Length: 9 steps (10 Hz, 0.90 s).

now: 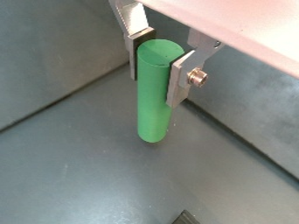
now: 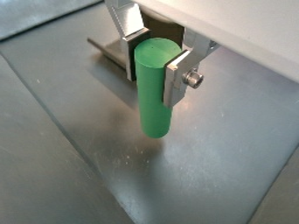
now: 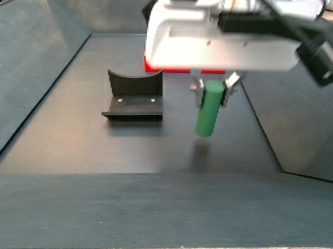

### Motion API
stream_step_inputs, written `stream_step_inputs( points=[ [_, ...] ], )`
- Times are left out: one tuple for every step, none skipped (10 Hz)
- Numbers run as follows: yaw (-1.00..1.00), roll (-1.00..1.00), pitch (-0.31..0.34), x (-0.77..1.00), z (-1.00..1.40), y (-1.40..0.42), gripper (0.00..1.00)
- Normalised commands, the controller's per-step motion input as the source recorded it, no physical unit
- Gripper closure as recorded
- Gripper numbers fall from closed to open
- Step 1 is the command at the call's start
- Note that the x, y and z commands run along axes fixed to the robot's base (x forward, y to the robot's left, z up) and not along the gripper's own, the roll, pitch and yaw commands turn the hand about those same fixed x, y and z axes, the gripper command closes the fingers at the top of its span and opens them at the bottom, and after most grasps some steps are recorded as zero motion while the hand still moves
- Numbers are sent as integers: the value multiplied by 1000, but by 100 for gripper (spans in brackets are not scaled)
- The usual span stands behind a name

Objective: Pick up the round object. Move up. Move to above the board. Insert the round object.
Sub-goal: Move up, then move to above the board.

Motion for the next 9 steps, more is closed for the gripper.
stream_step_inputs(
  points=[
    [-18,61,46,-44,457,-17,100],
    [-3,88,73,-30,218,-12,100],
    [82,-51,-98,-11,1000,352,100],
    [84,-55,-78,-11,1000,360,100],
    [41,-66,-32,-10,1000,327,100],
    [10,-63,15,-7,1000,304,100],
    [-9,-51,50,-4,1000,289,100],
    [-23,-35,75,-3,1000,264,100],
    [-29,-26,81,-4,1000,247,100]
  ],
)
